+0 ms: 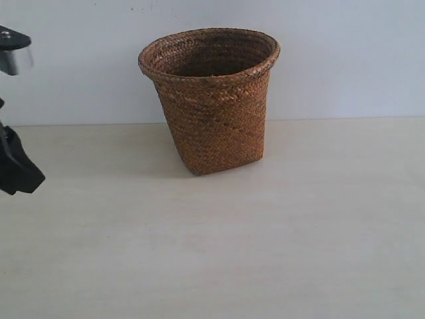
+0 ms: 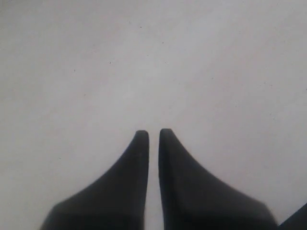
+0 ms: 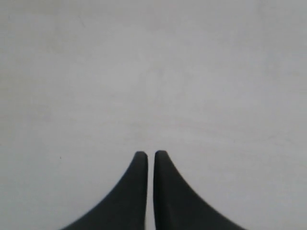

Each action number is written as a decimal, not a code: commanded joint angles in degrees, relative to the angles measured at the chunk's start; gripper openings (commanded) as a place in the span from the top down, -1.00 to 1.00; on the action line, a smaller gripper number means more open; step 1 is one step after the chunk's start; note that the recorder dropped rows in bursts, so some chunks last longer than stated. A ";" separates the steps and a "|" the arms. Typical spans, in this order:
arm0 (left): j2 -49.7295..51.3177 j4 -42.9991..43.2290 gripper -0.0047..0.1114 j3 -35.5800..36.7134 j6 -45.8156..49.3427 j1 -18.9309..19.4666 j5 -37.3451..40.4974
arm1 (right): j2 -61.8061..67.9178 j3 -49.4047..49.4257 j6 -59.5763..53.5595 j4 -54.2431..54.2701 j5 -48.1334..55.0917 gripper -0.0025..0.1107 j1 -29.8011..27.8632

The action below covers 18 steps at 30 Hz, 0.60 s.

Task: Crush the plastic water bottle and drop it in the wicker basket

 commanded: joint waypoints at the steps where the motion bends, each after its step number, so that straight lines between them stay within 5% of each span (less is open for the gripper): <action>1: -9.71 0.13 0.84 6.95 -4.71 0.05 -6.33 | -11.84 5.22 3.85 0.02 -10.22 0.96 -0.41; 12: -38.79 -0.64 0.84 27.28 -9.94 0.05 -28.30 | -38.98 19.07 5.85 0.02 -26.56 0.96 -0.41; 18: -48.49 -2.00 0.84 31.98 -9.94 0.05 -29.49 | -51.45 20.89 5.13 -0.59 -28.35 0.96 -0.41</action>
